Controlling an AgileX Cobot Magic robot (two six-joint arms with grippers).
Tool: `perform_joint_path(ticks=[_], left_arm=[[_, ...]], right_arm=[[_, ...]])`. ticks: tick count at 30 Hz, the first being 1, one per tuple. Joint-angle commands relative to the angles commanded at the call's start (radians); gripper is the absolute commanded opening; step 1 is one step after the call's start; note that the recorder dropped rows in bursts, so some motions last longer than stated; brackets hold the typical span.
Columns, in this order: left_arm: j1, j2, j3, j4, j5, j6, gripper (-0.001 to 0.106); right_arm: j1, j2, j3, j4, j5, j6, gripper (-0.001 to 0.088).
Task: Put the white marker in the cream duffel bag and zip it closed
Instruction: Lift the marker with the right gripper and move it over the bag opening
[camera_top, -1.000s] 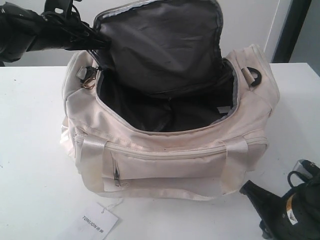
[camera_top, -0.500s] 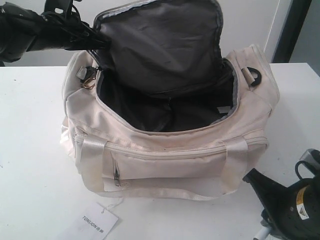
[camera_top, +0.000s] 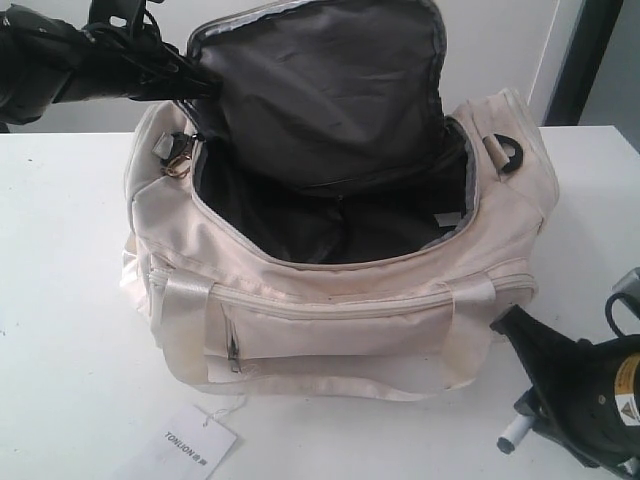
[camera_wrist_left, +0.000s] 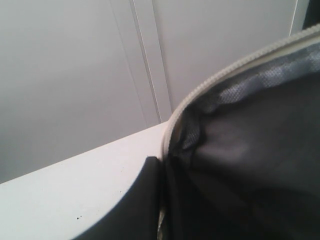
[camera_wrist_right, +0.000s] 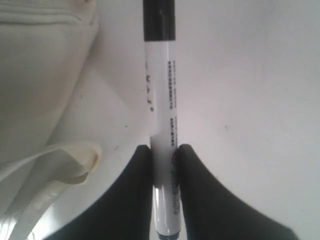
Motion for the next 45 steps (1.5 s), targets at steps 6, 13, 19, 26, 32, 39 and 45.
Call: perform_joint_path(ticks=[6, 13, 19, 26, 32, 39, 45], left_arm=[[0.0, 0.0, 0.0, 0.0, 0.0, 0.0, 0.0], [0.0, 0.0, 0.0, 0.0, 0.0, 0.0, 0.0], [0.0, 0.0, 0.0, 0.0, 0.0, 0.0, 0.0], [0.0, 0.0, 0.0, 0.0, 0.0, 0.0, 0.0], [0.0, 0.0, 0.0, 0.0, 0.0, 0.002, 0.0], [0.0, 0.0, 0.0, 0.0, 0.0, 0.002, 0.0], [0.0, 0.0, 0.0, 0.0, 0.0, 0.002, 0.0]], right_arm=[[0.0, -0.025, 0.0, -0.002, -0.078, -0.013, 0.0], [0.0, -0.053, 0.0, -0.002, -0.124, -0.046, 0.0], [0.0, -0.092, 0.0, -0.002, -0.128, -0.048, 0.0], [0.0, -0.145, 0.0, -0.002, -0.13, -0.048, 0.0], [0.0, -0.185, 0.0, -0.057, -0.187, -0.05, 0.0], [0.0, -0.21, 0.0, -0.11, -0.315, -0.13, 0.0], [0.0, -0.21, 0.0, -0.11, -0.376, -0.207, 0.0]])
